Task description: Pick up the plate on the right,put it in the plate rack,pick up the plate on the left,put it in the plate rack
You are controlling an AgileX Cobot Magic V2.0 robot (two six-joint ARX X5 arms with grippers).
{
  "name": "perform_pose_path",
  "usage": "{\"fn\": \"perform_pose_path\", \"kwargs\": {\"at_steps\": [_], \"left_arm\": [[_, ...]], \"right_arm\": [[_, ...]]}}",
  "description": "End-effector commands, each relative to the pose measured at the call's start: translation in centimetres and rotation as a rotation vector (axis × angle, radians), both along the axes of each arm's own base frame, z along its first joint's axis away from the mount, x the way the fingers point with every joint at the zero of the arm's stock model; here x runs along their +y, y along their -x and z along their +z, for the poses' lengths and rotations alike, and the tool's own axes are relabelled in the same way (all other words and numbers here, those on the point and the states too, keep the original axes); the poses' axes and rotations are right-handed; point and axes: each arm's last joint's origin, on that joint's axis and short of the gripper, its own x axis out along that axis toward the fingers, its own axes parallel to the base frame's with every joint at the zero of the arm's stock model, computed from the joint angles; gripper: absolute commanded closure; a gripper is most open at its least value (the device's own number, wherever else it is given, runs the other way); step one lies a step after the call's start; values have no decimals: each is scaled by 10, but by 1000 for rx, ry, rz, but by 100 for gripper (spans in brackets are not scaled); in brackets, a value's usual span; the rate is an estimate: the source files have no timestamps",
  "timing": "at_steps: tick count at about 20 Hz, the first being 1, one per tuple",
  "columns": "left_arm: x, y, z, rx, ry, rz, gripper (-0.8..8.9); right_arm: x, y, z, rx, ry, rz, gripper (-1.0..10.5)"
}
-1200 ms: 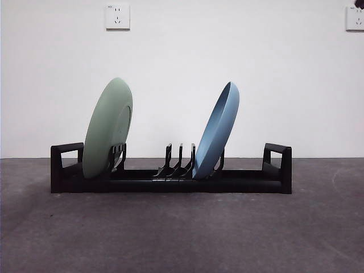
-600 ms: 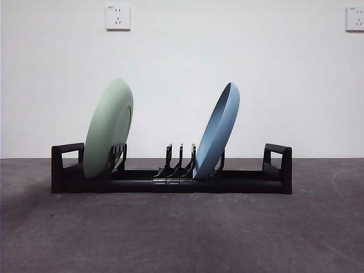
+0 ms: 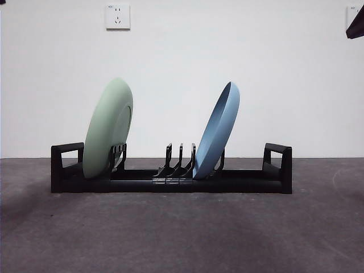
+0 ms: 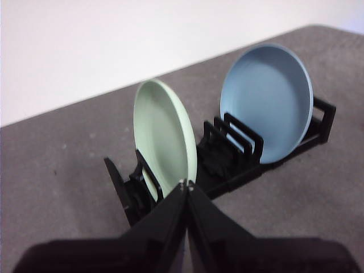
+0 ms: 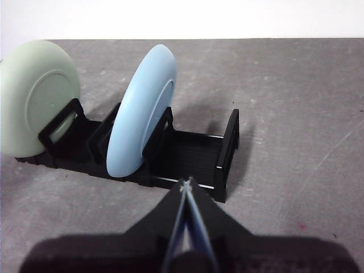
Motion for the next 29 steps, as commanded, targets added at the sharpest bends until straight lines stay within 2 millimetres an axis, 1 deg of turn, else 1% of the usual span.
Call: {"fn": "perform_pose_path", "kwargs": {"at_steps": [1,8,15,18,20,22,23,25,27,29], "left_arm": [[1,1,-2,20,2,7,817],[2,4,-12,120,-53,6,817],[3,4,-13,130,-58,3,817],[11,12,-11,108,-39,30,817],[18,16,-7,82,22,38,817],[24,17,-4,0,71,67,817],[28,17,-7,-49,84,97,817],[34,17,-23,-131,105,158,817],[38,15,-49,-173,113,207,817],[41,12,-77,-173,110,239,817]], "right_arm": [[1,-4,-5,34,-6,-8,945],[2,-6,-7,58,-6,-13,945],[2,-6,-7,58,-6,-13,945],[2,-6,-7,58,-6,-12,945],[2,-6,-8,59,-6,-13,945],[2,-6,-7,58,-6,-13,945],[2,-6,-7,58,-6,-13,945],[2,-6,-7,58,-6,-13,945],[2,-6,-7,58,-6,-13,945],[2,-6,-7,58,-6,-13,945]]}}
